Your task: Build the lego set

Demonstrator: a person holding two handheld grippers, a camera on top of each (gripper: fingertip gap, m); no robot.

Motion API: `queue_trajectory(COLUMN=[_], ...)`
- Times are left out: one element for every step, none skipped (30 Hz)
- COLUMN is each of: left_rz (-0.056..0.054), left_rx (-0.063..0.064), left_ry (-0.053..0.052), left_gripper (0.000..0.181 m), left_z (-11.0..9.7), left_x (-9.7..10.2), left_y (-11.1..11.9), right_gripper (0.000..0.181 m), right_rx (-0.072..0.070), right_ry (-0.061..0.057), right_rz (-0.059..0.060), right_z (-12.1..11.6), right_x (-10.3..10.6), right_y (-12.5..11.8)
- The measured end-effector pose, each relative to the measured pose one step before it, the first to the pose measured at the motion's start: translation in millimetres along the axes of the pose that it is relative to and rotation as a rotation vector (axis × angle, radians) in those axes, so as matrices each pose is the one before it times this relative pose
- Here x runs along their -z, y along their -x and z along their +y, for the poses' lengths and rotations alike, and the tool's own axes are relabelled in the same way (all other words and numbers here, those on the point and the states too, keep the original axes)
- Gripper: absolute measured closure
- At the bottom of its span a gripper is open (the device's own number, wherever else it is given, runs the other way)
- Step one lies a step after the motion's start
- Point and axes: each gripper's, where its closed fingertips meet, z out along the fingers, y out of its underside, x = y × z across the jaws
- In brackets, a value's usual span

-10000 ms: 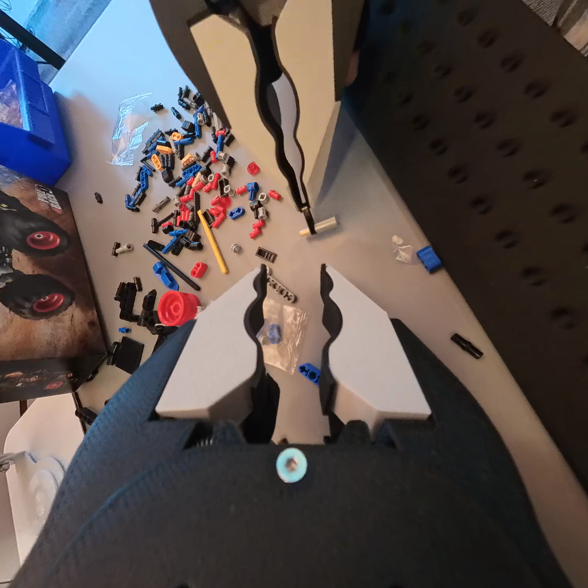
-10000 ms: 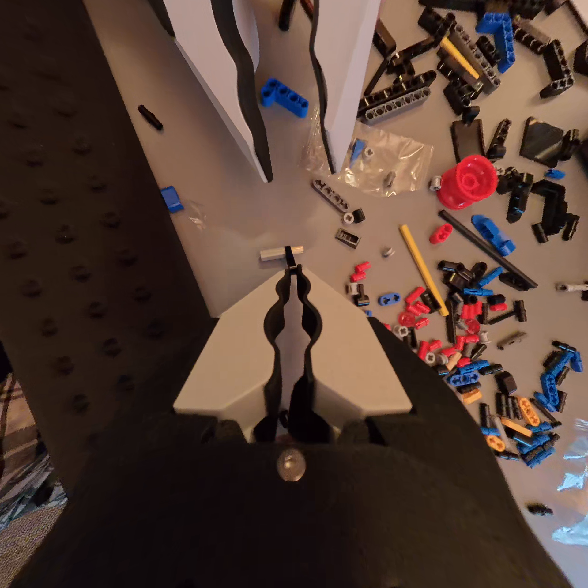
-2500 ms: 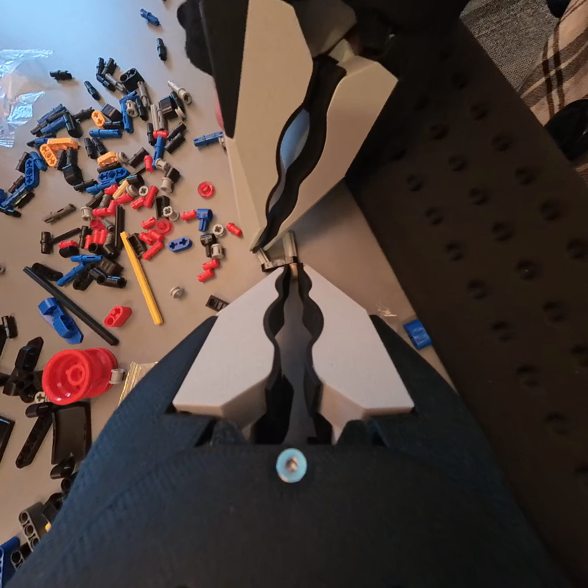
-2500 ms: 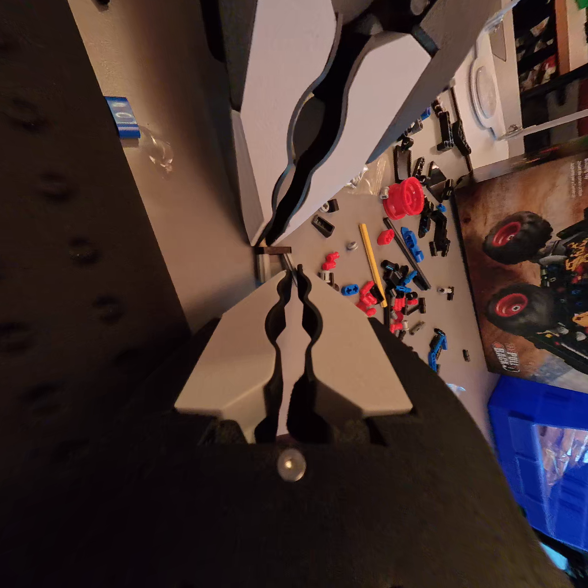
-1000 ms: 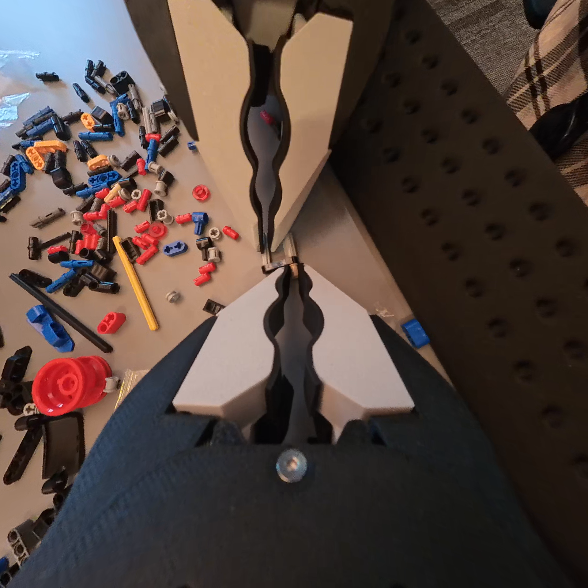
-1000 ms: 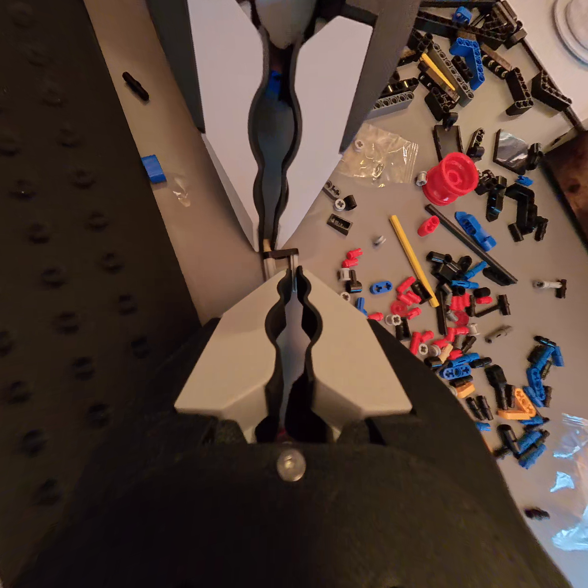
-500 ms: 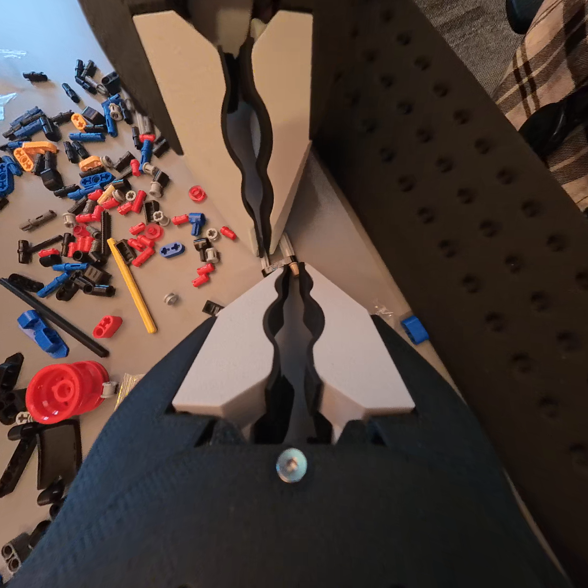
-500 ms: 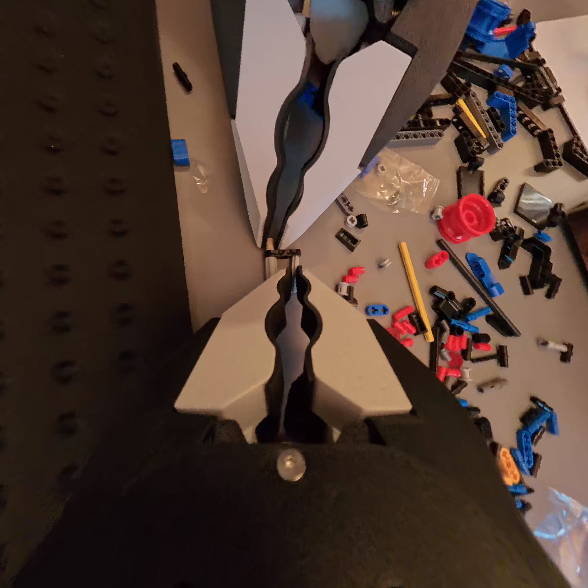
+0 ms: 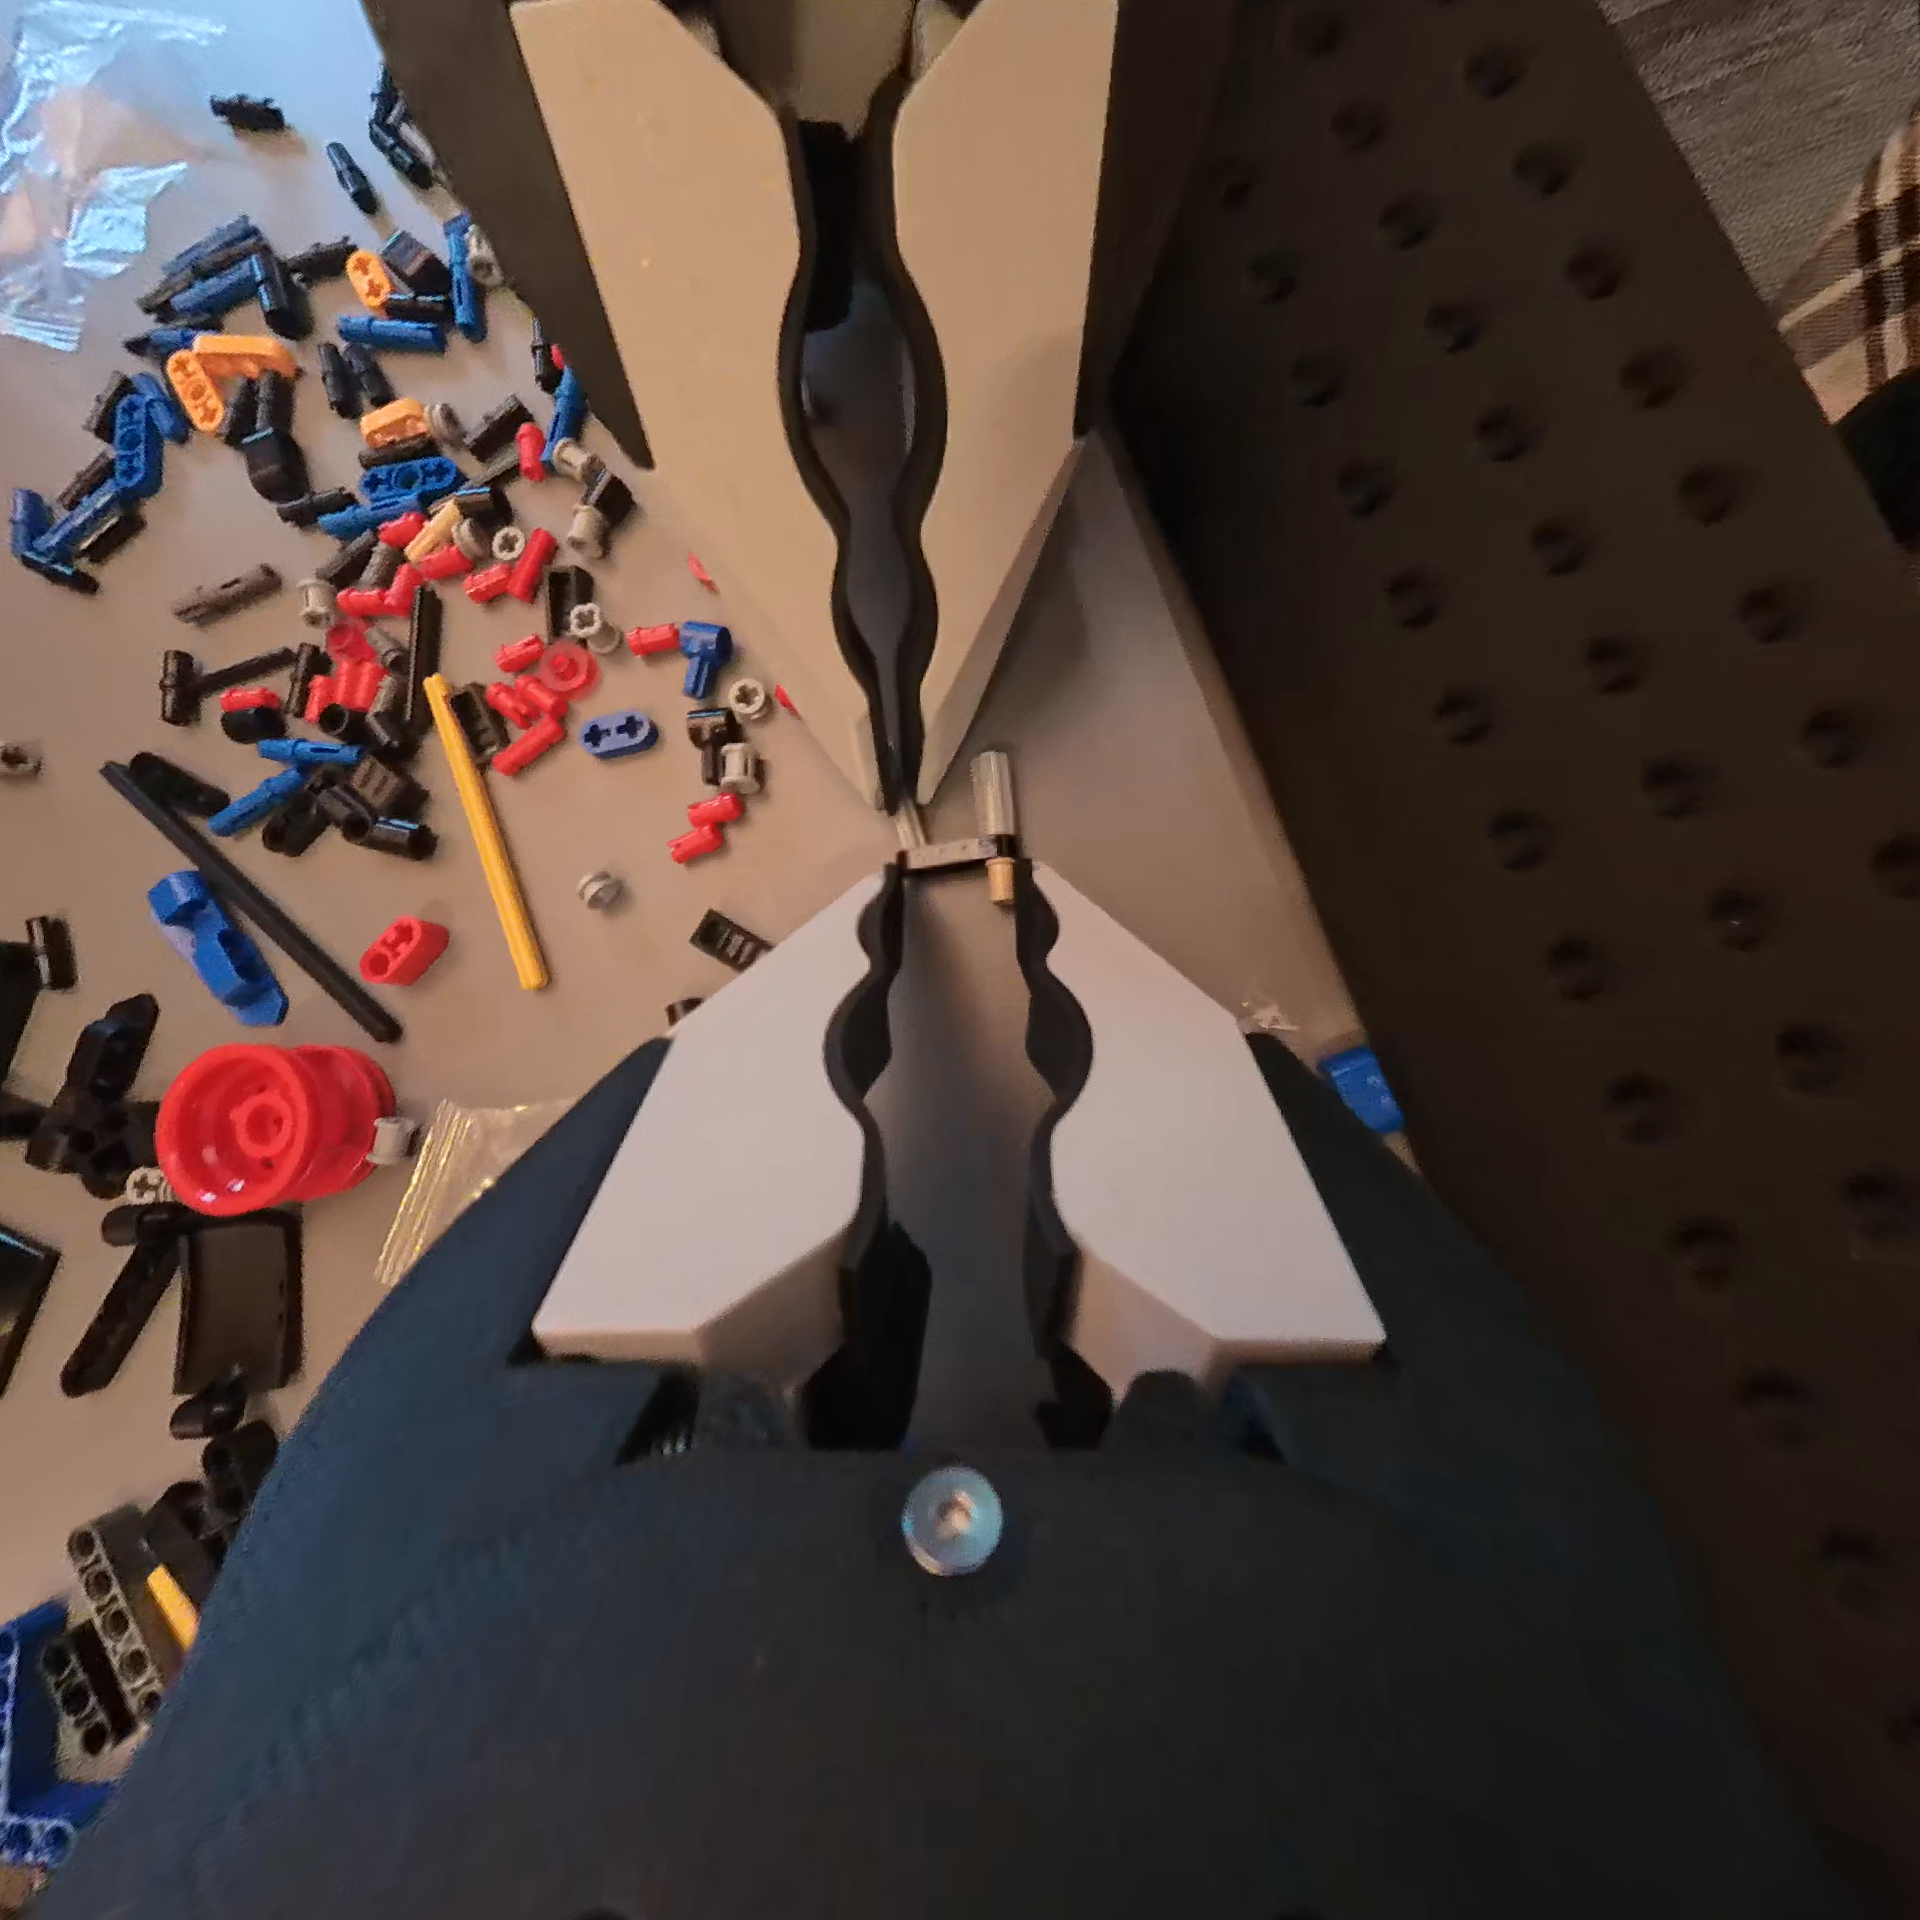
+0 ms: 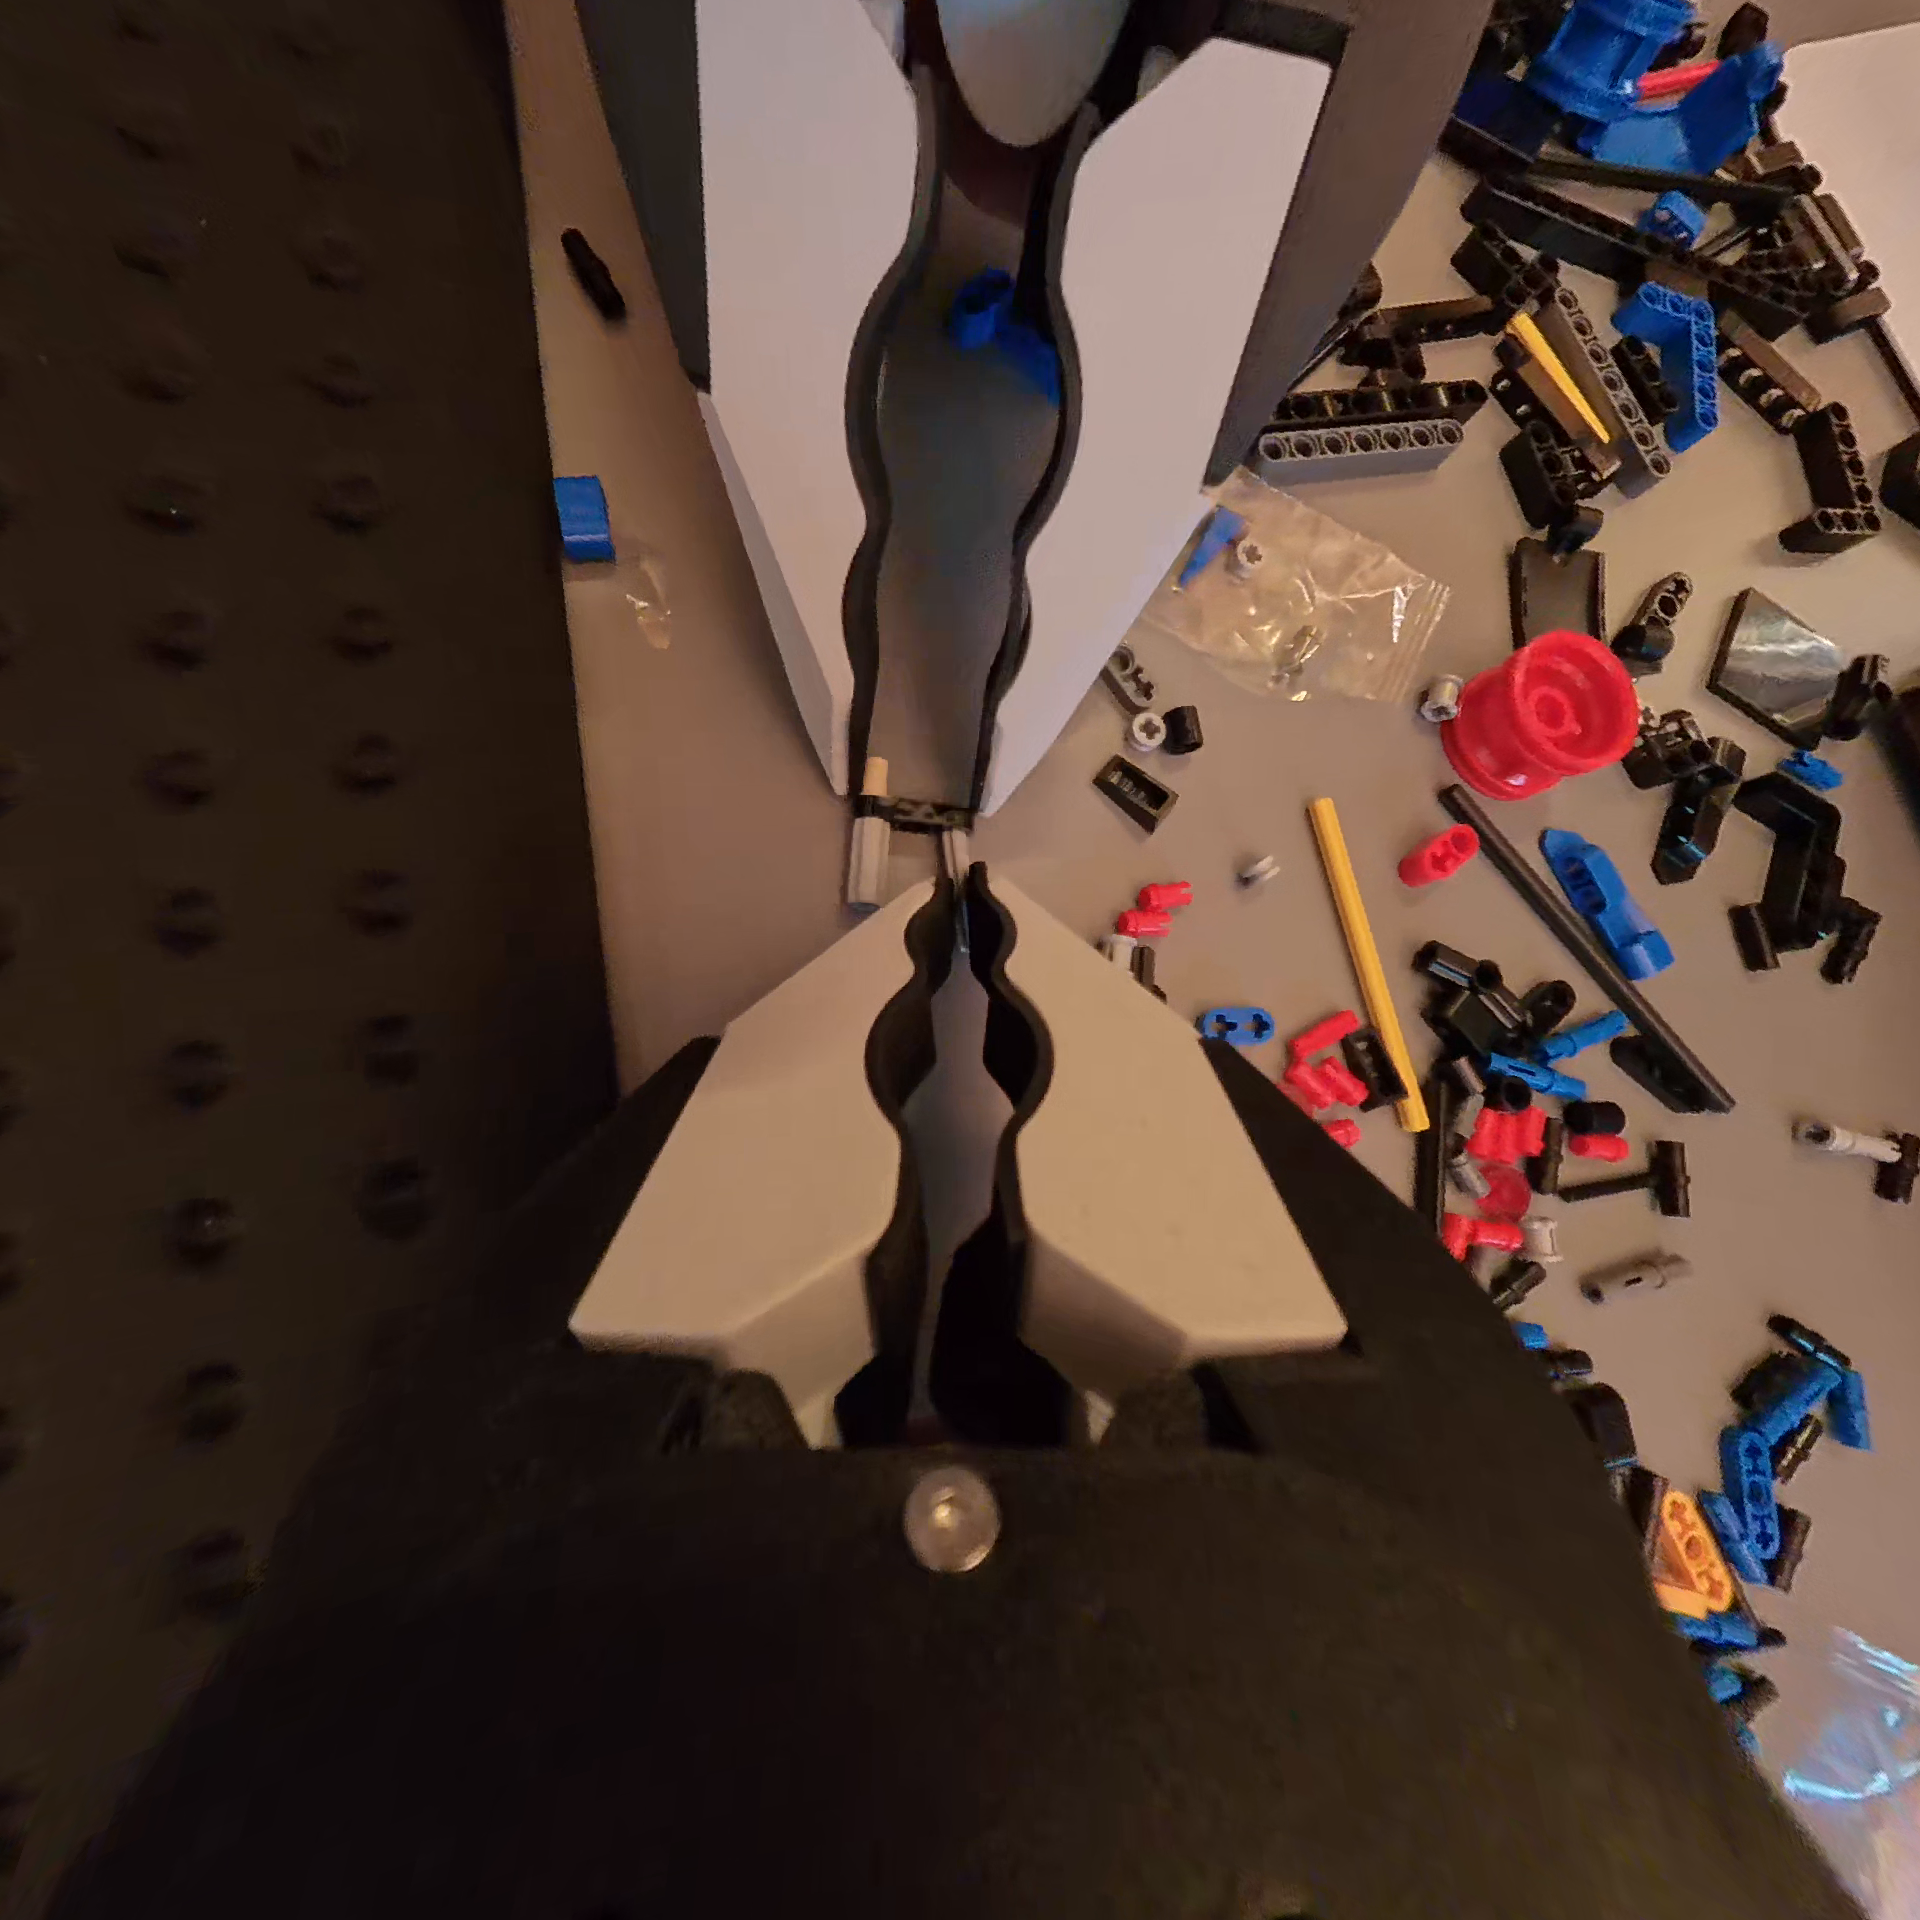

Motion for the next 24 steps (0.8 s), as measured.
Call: queue_trajectory(left_rz=[-0.0046,-0.0014,-0.0046,-0.0042,-0.0011,0.0003,0.0003,0.0030,0.0043,0.0060,0.0028,0.0005,0.0006,0.0008,0.0009,0.0025,0.0019,-0.0001,-0.0001,-0.0007,-0.0006,0.0000,0.0037,0.0004], left_rx=[-0.0019,0.0074,0.0011,0.0035,0.0080,0.0046,0.0009,0.0001,0.0031,0.0050,0.0038,0.0012,0.0004,0.0004,0.0005,0.0019,-0.0003,-0.0023,0.0000,-0.0014,-0.0010,-0.0013,-0.0007,-0.0016], left_ry=[0.0068,0.0033,-0.0006,-0.0023,-0.0019,-0.0020,-0.0040,-0.0039,-0.0035,-0.0037,-0.0027,-0.0023,-0.0024,-0.0017,-0.0009,0.0001,0.0007,0.0003,-0.0004,-0.0013,-0.0013,-0.0009,-0.0013,0.0008], left_gripper=[0.161,0.161,0.161,0.161,0.161,0.161,0.161,0.161,0.161,0.161,0.161,0.161,0.161,0.162,0.162,0.162,0.162,0.162,0.162,0.162,0.162,0.162,0.162,0.162], left_z=[0.01,-0.08,-0.06,-0.23,-0.21,-0.01,-0.27,0.04,-0.02,-0.07,0.09,-0.02,0.03,-0.08,0.09,-0.10,-0.08,-0.01,-0.13,-0.15,-0.08,-0.04,-0.26,0.12], left_x=[0.16,0.00,-0.07,-0.17,-0.14,-0.10,-0.18,-0.06,-0.08,-0.11,0.00,-0.03,0.01,0.01,-0.01,-0.02,-0.12,0.00,-0.07,-0.01,-0.10,-0.08,-0.27,0.07], left_y=[0.33,0.01,0.06,0.04,-0.10,-0.03,-0.06,-0.32,-0.12,-0.40,-0.06,-0.19,-0.03,-0.11,-0.12,0.01,-0.09,-0.04,-0.10,-0.20,-0.14,-0.21,-0.62,-0.04], right_gripper=[0.179,0.179,0.179,0.179,0.179,0.180,0.180,0.180,0.180,0.180,0.180,0.180,0.180,0.180,0.180,0.180,0.181,0.181,0.181,0.181,0.181,0.181,0.181,0.181], right_rx=[-0.0038,-0.0048,-0.0052,-0.0050,-0.0021,0.0016,-0.0006,-0.0026,-0.0019,-0.0046,0.0016,0.0028,0.0003,0.0042,0.0075,0.0014,-0.0073,-0.0009,0.0058,0.0029,0.0078,0.0009,-0.0053,-0.0069], right_ry=[0.0051,0.0040,0.0035,0.0025,0.0018,0.0008,-0.0035,-0.0053,-0.0053,-0.0018,0.0015,0.0022,0.0050,0.0060,0.0032,0.0003,0.0006,0.0037,0.0035,-0.0007,-0.0021,-0.0077,-0.0105,-0.0058], right_rz=[0.0075,0.0069,0.0065,0.0069,0.0075,0.0077,0.0047,0.0012,0.0000,0.0014,0.0049,0.0058,0.0055,0.0070,0.0059,0.0017,0.0015,0.0067,0.0087,0.0034,0.0001,-0.0033,-0.0086,-0.0093], right_z=[-0.01,-0.02,0.07,-0.03,-0.07,-0.11,-0.33,-0.08,-0.13,-0.42,-0.23,-0.14,-0.11,-0.24,-0.28,-0.24,-0.32,-0.27,-0.41,-0.62,-0.79,-1.59,-1.86,-0.67], right_x=[-0.08,0.02,-0.01,-0.01,0.07,-0.08,-0.06,-0.03,0.00,-0.19,-0.08,-0.10,-0.03,-0.17,-0.15,-0.13,-0.31,-0.17,-0.24,-0.32,-0.42,-0.67,-0.86,-0.24], right_y=[0.07,-0.13,-0.08,-0.02,-0.06,0.00,-0.01,0.07,-0.05,-0.05,0.00,0.00,-0.03,0.02,-0.03,-0.02,-0.06,0.01,0.18,0.30,0.32,0.52,0.99,0.24])
